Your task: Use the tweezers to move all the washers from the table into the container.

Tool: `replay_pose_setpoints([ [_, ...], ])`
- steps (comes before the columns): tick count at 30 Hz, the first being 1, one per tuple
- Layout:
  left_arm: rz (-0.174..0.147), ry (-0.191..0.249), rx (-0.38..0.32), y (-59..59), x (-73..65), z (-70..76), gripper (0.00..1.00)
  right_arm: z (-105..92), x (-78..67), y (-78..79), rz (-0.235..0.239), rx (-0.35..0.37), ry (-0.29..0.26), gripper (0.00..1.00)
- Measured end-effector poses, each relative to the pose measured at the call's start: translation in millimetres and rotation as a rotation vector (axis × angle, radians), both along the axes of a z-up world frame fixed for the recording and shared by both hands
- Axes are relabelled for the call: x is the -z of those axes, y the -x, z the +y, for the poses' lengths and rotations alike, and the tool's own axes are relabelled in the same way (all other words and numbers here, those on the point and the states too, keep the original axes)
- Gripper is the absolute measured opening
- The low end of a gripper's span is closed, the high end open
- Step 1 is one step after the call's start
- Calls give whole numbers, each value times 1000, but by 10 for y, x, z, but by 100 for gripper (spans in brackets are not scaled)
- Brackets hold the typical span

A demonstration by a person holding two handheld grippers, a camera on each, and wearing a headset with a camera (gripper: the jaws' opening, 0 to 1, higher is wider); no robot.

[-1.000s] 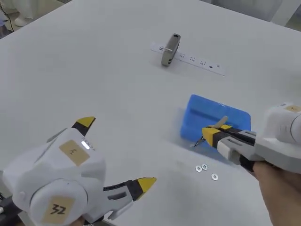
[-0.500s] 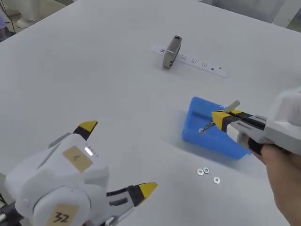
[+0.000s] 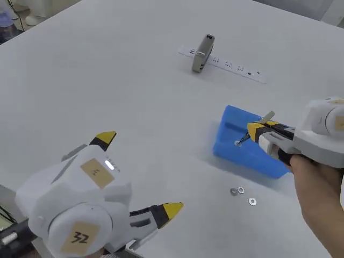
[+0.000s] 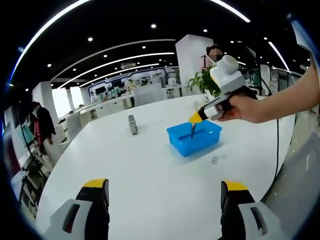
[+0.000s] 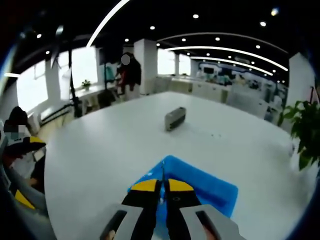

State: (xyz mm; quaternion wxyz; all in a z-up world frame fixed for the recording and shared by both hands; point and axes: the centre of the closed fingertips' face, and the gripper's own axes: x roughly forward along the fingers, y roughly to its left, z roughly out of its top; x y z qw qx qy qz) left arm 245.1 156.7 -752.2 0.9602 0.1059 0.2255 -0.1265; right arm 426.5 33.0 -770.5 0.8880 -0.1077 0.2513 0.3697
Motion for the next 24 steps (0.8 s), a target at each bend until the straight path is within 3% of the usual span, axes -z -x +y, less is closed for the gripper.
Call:
replay_pose_setpoints([
  [16,12,-11,0,4,24,7,94,-8,333,-30,33,13,51,2],
  [17,13,-11,-1,5,26,9,94,-3,298,-32,14,8,34,2],
  [20,12,-11,-1,4,26,13,94,-44,303,-34,-17,3,67,2],
  [24,13,-14,2,6,29,11,94,-35,311,-16,-12,-1,61,2],
])
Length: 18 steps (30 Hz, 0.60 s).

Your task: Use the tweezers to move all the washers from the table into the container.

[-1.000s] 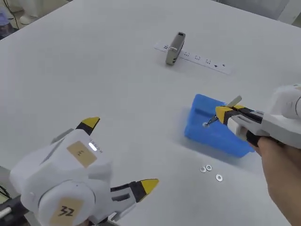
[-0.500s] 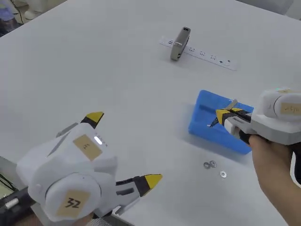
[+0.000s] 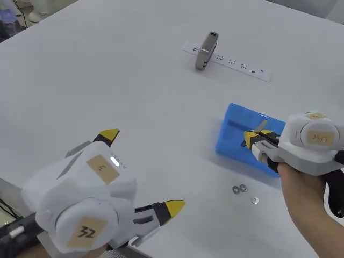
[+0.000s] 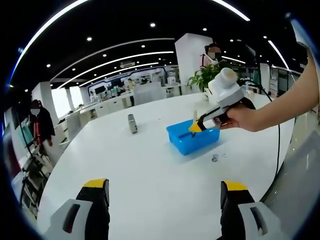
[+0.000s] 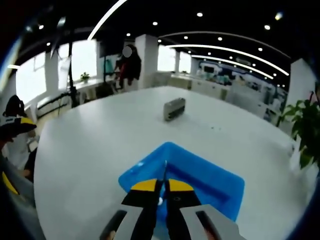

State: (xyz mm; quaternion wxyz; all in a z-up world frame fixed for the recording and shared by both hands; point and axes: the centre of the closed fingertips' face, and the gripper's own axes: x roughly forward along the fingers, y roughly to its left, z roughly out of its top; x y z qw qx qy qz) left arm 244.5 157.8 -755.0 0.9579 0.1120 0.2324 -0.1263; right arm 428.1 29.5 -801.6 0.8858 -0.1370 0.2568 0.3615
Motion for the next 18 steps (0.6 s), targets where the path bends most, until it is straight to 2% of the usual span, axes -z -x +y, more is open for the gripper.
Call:
replay_pose_setpoints([
  [3,0,-2,3,2,2,-5,94,-4,-7,-2,4,2,8,2],
  [6,1,-4,4,4,4,-8,94,2,-13,4,59,29,-27,3],
  [7,1,-4,4,5,5,-7,94,1,-25,0,60,28,-34,3],
  [15,2,-6,2,4,8,1,94,-51,-252,71,33,23,-63,3],
  [18,3,-8,5,7,11,-5,94,-73,-443,136,9,22,-90,3],
])
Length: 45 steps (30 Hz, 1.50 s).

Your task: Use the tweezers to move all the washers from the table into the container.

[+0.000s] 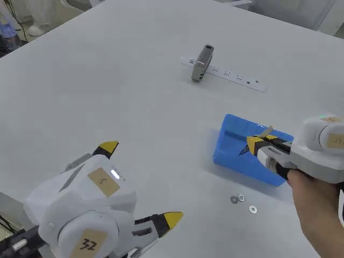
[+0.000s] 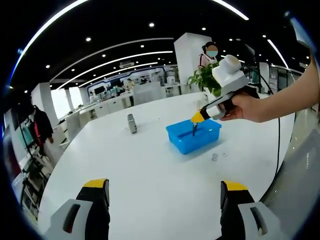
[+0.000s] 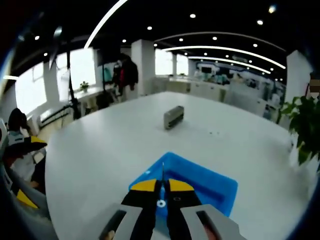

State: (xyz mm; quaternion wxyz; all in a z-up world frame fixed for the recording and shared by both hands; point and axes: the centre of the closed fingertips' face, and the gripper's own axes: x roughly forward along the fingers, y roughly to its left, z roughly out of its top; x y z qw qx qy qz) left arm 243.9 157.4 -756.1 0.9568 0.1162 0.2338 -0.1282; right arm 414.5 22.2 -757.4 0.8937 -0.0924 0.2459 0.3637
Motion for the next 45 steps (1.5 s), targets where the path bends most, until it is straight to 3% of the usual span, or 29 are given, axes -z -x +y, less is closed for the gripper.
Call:
replay_pose_setpoints([
  [8,0,-5,6,4,2,-11,94,-32,-279,129,-28,-13,-51,3],
  [13,-2,-4,1,1,0,0,94,-20,-317,298,-38,-36,-42,3],
  [21,-2,-4,-7,-2,-2,12,94,-52,-162,550,3,-25,-38,3],
  [26,1,-11,5,3,5,-12,94,-96,10,643,32,-27,-8,3],
  [35,4,-14,4,6,12,-6,94,-181,356,723,94,-43,32,3],
  [45,8,-16,4,4,24,-3,94,-161,465,727,118,-48,42,3],
])
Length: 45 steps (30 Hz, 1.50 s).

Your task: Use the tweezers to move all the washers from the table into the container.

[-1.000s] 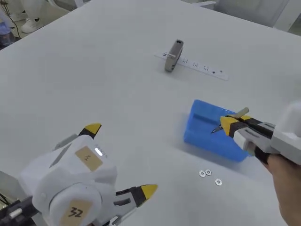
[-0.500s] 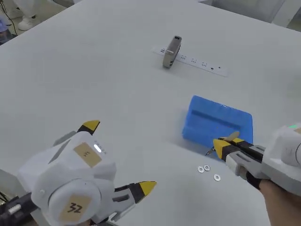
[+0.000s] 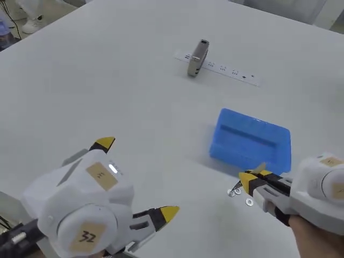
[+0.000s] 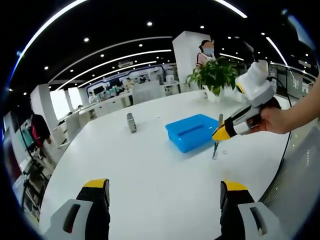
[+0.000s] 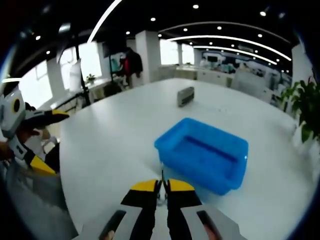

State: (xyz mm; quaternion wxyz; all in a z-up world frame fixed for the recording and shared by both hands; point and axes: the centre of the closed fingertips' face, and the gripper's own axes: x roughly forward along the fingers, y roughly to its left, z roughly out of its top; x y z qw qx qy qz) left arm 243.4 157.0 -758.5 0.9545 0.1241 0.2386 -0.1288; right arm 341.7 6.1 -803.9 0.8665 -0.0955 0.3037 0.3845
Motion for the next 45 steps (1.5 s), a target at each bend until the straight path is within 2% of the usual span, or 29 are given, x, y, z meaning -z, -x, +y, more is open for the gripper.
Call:
replay_pose_setpoints([
  [11,8,-9,4,4,16,-7,93,-17,43,36,-44,-42,45,3],
  [20,11,-11,3,7,24,0,93,-19,59,89,-42,-38,35,2],
  [23,9,-11,4,7,21,-4,93,-19,62,80,-55,-52,64,2],
  [26,11,-12,5,9,26,-4,93,-14,55,52,-21,-48,71,2],
  [30,12,-13,4,10,28,-1,93,-4,51,39,-21,-58,84,2],
  [45,9,-17,10,10,23,-9,93,20,-471,-83,-77,-43,11,2],
])
